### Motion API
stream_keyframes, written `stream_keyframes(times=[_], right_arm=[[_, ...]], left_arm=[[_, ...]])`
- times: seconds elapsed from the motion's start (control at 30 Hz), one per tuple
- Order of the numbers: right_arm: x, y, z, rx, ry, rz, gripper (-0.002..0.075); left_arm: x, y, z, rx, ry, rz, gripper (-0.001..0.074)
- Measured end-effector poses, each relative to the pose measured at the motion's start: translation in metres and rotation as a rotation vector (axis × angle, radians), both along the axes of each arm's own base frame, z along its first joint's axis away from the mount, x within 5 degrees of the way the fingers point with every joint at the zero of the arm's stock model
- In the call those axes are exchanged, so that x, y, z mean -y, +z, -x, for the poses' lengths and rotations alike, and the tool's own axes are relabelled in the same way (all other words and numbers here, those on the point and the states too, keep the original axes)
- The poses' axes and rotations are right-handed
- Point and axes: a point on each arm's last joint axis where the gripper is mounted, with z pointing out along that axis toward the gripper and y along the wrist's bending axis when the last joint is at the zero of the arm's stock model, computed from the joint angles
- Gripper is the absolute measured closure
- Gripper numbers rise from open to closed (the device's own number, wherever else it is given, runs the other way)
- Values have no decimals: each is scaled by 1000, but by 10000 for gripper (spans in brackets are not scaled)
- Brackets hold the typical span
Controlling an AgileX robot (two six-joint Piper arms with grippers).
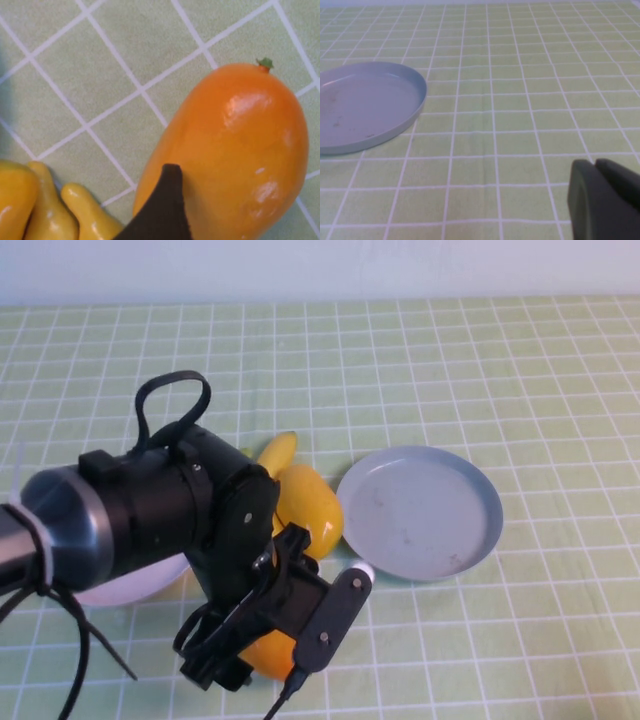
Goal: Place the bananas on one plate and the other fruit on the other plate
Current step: Put one type of fruit in the left plate
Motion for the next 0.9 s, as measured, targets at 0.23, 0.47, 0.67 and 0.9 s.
stream_keyframes(times=[0.23,0.47,0.67,0.9], right_arm=[[0,0,0,0,0,0,743],[0,0,0,0,0,0,743],[0,0,0,0,0,0,743],[0,0,0,0,0,0,743]], left_arm=[[-1,-25,-5,-9,-30,-69,66],[1,-37,-9,13,-50,-80,66],[1,-29,-8,29,41,-45,185],[-8,3,1,56,230,37,186]])
